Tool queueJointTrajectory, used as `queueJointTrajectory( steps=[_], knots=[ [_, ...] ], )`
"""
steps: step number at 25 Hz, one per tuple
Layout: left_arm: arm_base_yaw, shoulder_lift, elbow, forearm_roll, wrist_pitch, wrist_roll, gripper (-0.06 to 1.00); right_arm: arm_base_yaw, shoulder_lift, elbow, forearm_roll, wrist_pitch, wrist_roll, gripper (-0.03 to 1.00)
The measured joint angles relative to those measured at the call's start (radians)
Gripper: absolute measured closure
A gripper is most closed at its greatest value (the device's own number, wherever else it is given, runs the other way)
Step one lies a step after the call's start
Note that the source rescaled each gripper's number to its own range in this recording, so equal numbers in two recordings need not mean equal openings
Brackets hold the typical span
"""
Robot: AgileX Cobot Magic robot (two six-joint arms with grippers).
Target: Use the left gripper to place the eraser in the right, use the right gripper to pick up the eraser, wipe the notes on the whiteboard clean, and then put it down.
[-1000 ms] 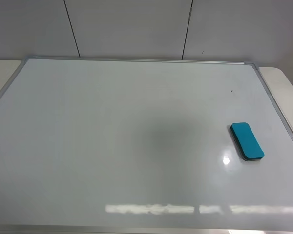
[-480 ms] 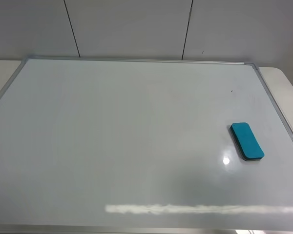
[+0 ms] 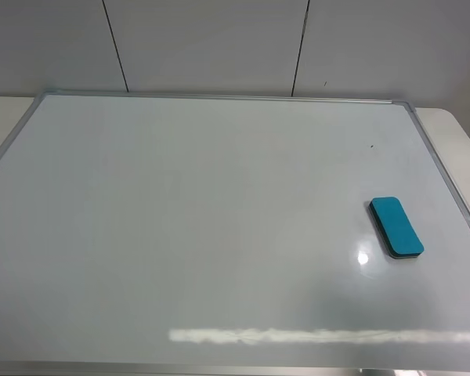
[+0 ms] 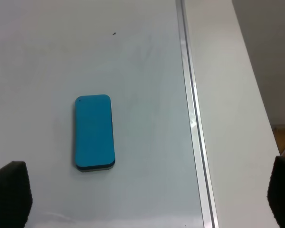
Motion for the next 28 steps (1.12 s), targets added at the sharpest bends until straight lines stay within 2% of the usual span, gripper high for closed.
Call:
queueJointTrajectory(
  steps=[28],
  knots=[
    [0.000, 0.000, 0.000, 0.000, 0.000, 0.000, -0.06, -0.001, 0.000, 0.001, 0.007, -0.003, 0.024, -0.03]
  ],
)
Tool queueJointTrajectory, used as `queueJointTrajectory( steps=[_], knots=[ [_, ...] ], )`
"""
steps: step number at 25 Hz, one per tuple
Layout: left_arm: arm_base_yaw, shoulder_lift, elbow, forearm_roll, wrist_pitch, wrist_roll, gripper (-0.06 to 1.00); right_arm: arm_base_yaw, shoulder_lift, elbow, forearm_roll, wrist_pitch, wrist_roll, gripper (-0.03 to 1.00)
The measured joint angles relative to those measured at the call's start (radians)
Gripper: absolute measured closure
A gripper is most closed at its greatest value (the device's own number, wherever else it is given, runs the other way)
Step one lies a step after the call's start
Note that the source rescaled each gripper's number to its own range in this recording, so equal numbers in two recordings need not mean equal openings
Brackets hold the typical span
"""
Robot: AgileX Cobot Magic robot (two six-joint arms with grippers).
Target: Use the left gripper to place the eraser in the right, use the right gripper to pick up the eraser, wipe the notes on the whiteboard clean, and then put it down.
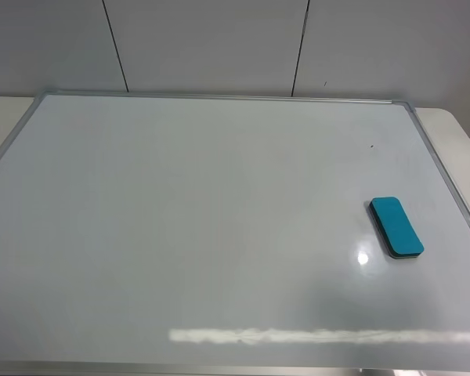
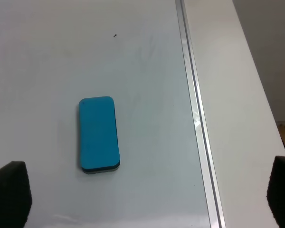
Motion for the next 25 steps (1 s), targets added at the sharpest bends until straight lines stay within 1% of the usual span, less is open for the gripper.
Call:
queueJointTrajectory(
  steps=[25],
  knots=[
    [0.000, 0.000, 0.000, 0.000, -0.001, 0.000, -0.06, 0.000, 0.000, 0.000, 0.000, 0.000, 0.000, -0.03]
  ],
)
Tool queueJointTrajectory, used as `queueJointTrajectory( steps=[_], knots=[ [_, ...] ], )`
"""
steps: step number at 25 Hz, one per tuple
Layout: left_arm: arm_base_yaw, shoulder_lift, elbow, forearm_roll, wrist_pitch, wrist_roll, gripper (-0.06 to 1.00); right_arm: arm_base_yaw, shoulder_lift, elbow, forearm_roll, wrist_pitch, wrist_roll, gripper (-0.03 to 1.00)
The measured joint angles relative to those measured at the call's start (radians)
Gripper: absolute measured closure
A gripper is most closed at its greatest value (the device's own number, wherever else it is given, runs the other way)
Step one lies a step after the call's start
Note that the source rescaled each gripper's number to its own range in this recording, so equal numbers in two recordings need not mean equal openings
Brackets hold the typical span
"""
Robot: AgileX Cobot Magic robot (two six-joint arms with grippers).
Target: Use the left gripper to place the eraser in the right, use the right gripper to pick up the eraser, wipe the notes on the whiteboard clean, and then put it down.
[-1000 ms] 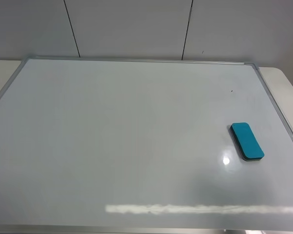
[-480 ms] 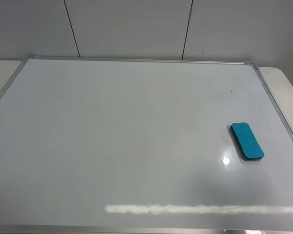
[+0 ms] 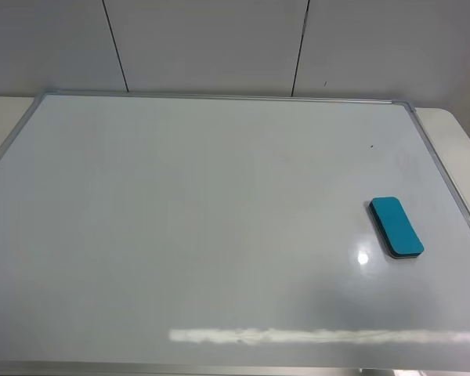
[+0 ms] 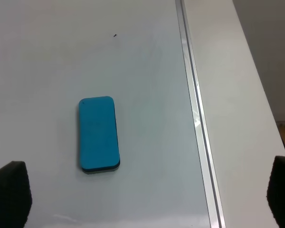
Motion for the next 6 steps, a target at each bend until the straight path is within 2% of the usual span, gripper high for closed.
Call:
queueJointTrajectory(
  steps=[6],
  knots=[
    [0.000, 0.000, 0.000, 0.000, 0.000, 0.000, -0.06, 0.000, 0.000, 0.000, 0.000, 0.000, 0.000, -0.03]
  ],
)
